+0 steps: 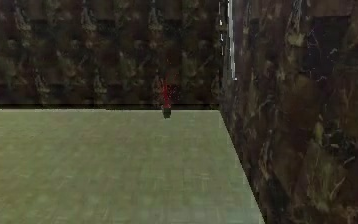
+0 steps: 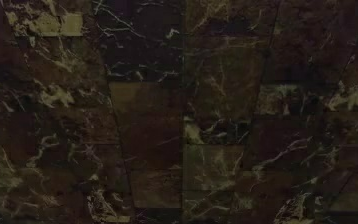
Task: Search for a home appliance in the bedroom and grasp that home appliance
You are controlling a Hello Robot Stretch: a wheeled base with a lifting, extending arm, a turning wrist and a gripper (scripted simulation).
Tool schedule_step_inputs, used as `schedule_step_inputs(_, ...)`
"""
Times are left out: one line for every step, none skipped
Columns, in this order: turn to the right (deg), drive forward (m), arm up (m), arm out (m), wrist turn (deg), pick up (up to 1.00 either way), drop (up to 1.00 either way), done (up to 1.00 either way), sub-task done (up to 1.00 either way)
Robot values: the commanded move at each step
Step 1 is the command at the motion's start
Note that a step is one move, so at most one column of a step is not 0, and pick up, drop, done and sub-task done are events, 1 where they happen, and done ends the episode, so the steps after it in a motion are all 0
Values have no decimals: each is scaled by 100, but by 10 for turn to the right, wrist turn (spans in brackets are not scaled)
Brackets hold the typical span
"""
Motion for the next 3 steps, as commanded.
schedule_step_inputs(-180,0,0,0,0,0,0,0,0)
schedule_step_inputs(0,35,0,0,0,0,0,0,0)
schedule_step_inputs(-450,0,0,0,0,0,0,0,0)
